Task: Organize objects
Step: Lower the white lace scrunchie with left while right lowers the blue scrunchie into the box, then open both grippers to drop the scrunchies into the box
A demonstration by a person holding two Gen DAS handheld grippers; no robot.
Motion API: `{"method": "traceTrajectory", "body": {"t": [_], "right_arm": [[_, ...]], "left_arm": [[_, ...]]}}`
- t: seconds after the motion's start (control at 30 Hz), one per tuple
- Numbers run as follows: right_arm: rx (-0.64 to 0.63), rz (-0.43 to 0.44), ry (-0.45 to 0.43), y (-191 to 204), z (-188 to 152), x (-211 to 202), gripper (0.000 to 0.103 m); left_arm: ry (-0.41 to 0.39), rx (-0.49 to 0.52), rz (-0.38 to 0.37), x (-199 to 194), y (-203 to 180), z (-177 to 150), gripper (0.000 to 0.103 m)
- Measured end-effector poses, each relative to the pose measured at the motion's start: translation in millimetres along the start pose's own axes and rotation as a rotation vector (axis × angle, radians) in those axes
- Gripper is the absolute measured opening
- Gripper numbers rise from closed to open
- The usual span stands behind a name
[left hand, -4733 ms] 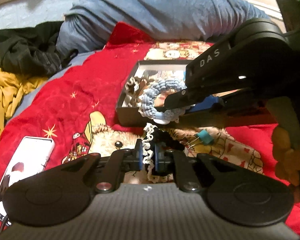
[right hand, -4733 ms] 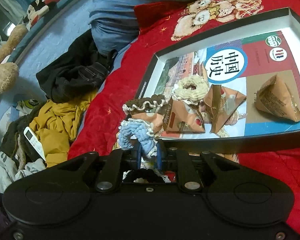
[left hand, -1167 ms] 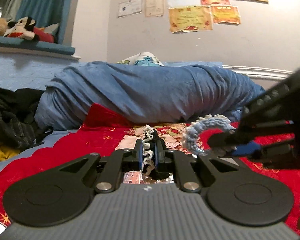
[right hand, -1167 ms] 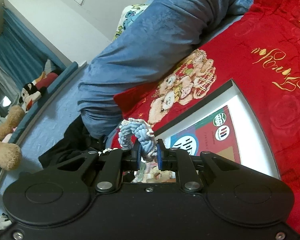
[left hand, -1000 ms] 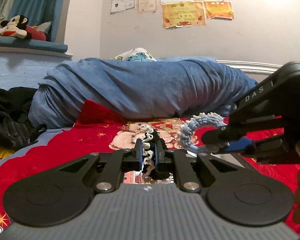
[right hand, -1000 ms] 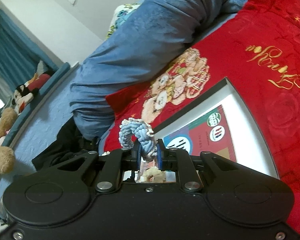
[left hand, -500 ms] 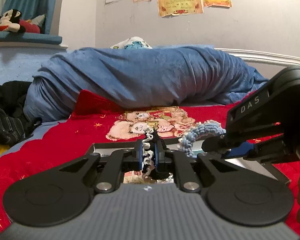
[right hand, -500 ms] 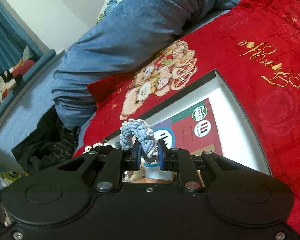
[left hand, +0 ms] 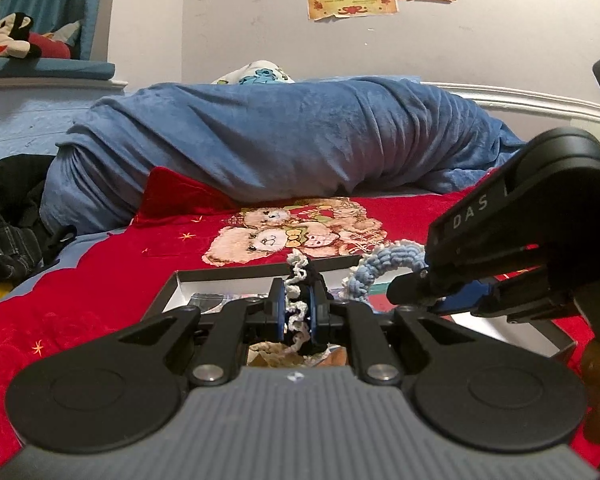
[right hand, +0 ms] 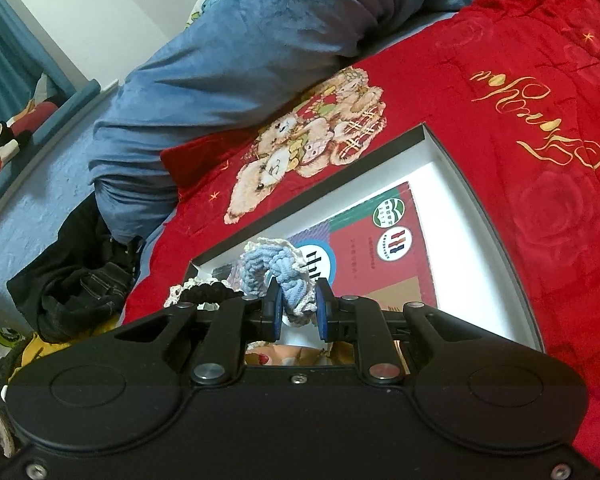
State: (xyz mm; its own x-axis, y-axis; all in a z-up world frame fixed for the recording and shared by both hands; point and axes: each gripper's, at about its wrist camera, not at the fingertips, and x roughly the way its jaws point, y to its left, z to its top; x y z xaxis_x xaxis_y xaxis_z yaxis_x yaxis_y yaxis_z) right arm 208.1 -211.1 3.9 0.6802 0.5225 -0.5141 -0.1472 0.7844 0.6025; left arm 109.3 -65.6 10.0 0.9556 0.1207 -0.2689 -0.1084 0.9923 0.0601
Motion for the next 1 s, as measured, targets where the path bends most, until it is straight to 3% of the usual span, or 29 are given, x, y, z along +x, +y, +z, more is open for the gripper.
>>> {"method": "traceTrajectory", "body": {"t": [0.73,0.83,1.0], "right_arm": [[-0.003,0.003,0.041,1.4,-3.2,6.7,0.019],[-0.002,-0.004,0.044,0.9,-3.7,7.2,0.02],[0.01,0.001,0.042,-0.6,-3.4,6.6,0.021]], "left_arm": [[0.038,0.002,0.004,6.2,2.1,-1.4,0.021],[0.045,-0.005,-0.001,6.4,3.0,-2.0,0.039],[0.054,-0.005,-0.002,7.2,3.7,-0.2,0.058]]}}
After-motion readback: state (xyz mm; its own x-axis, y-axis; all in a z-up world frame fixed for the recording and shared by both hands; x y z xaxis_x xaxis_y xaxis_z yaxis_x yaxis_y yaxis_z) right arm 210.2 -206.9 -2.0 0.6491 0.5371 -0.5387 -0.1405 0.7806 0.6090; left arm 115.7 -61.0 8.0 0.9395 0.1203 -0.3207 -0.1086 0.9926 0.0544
